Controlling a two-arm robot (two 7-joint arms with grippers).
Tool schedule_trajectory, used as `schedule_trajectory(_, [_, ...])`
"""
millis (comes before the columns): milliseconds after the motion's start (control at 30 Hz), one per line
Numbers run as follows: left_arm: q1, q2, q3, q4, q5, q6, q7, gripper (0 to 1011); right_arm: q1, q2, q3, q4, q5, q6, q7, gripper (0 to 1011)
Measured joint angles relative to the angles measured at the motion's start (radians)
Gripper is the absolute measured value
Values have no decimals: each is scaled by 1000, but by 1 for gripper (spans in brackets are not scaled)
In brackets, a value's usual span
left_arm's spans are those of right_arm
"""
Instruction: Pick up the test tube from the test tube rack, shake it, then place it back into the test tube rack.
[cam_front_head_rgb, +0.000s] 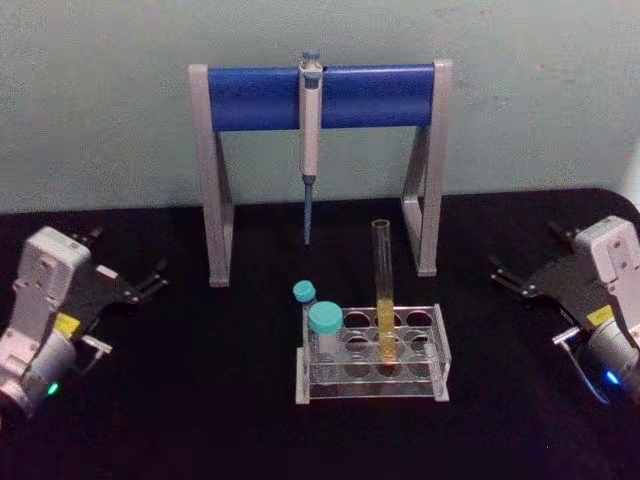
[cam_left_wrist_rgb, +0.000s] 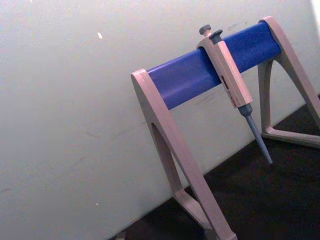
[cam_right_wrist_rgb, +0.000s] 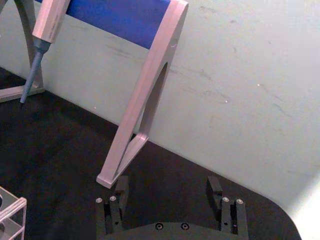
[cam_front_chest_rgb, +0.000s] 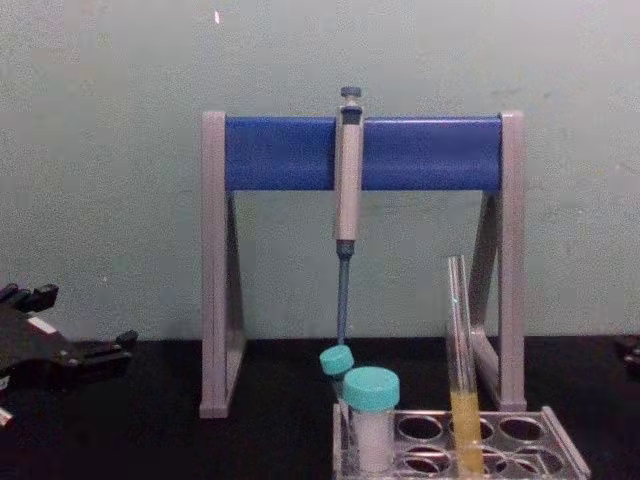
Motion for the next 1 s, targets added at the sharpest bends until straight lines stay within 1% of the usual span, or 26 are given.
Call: schedule_trajectory(1000, [0, 0, 0, 0, 0, 0, 0, 1010, 0, 0, 0, 0, 0, 0, 0, 1000])
